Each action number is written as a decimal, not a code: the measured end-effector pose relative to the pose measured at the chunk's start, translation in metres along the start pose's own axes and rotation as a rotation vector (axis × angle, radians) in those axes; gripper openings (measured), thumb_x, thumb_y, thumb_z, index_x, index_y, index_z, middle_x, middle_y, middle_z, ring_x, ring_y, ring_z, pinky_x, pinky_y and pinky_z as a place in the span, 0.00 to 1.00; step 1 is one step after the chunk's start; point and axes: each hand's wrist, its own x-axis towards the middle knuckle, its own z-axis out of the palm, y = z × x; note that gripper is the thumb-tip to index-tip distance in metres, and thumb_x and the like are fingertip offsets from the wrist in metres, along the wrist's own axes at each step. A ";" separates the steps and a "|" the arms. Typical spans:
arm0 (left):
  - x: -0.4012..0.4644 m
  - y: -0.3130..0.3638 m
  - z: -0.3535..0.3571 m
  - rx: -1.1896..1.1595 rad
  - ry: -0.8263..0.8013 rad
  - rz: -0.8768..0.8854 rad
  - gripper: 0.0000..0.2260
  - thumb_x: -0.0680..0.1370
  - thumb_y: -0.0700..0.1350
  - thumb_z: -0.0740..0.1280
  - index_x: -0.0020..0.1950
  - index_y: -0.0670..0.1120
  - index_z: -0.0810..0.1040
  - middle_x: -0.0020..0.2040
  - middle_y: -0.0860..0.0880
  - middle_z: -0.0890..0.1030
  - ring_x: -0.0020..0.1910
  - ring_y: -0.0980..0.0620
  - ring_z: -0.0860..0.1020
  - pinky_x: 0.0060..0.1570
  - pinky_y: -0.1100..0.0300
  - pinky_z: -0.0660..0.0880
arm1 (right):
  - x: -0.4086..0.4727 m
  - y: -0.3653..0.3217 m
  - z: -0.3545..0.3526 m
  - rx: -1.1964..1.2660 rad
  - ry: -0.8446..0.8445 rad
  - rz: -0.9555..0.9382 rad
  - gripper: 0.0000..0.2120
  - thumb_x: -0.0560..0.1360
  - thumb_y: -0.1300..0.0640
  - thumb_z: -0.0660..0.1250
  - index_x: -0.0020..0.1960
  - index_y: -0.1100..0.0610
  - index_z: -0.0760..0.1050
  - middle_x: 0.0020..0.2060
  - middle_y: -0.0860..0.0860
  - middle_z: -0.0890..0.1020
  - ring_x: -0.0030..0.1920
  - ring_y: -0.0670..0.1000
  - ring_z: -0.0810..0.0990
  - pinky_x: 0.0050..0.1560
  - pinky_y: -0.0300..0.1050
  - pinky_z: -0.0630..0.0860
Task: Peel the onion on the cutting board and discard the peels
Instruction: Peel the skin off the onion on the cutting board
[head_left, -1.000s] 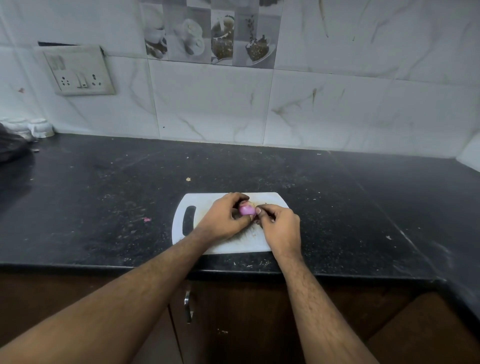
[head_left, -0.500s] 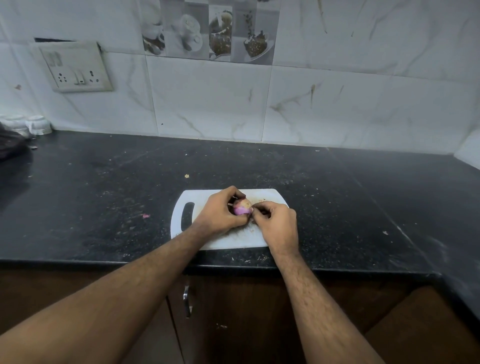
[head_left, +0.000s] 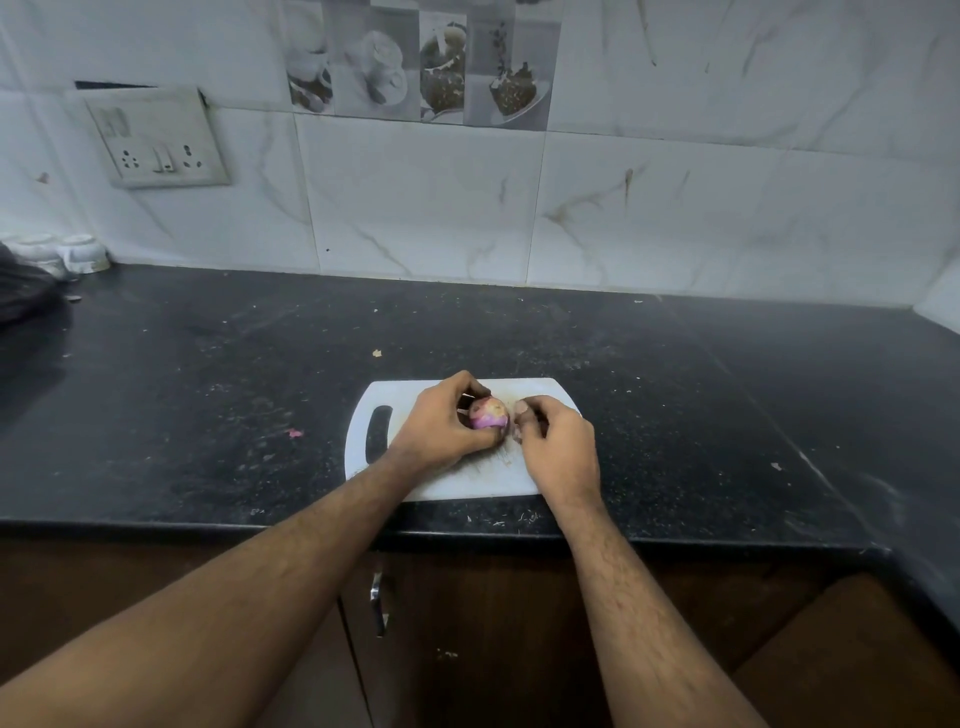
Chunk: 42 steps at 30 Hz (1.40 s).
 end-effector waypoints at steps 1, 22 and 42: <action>0.000 0.000 0.000 -0.006 -0.001 -0.005 0.18 0.68 0.43 0.82 0.52 0.48 0.78 0.48 0.51 0.86 0.42 0.57 0.83 0.42 0.65 0.79 | 0.000 0.001 0.000 0.004 -0.035 -0.019 0.09 0.82 0.52 0.68 0.58 0.52 0.84 0.48 0.45 0.87 0.48 0.46 0.83 0.50 0.44 0.80; -0.005 0.004 -0.003 -0.043 -0.050 0.038 0.16 0.64 0.41 0.79 0.48 0.49 0.78 0.48 0.49 0.86 0.45 0.51 0.84 0.43 0.52 0.84 | -0.001 -0.005 0.002 -0.081 -0.015 0.097 0.06 0.76 0.52 0.73 0.50 0.53 0.84 0.40 0.44 0.85 0.41 0.45 0.83 0.45 0.48 0.83; -0.004 -0.001 -0.008 -0.255 -0.040 -0.134 0.16 0.73 0.46 0.77 0.54 0.46 0.74 0.50 0.39 0.84 0.35 0.48 0.82 0.37 0.50 0.81 | 0.001 0.002 0.006 -0.028 0.106 0.116 0.10 0.78 0.61 0.73 0.58 0.55 0.82 0.54 0.49 0.84 0.49 0.46 0.83 0.51 0.46 0.84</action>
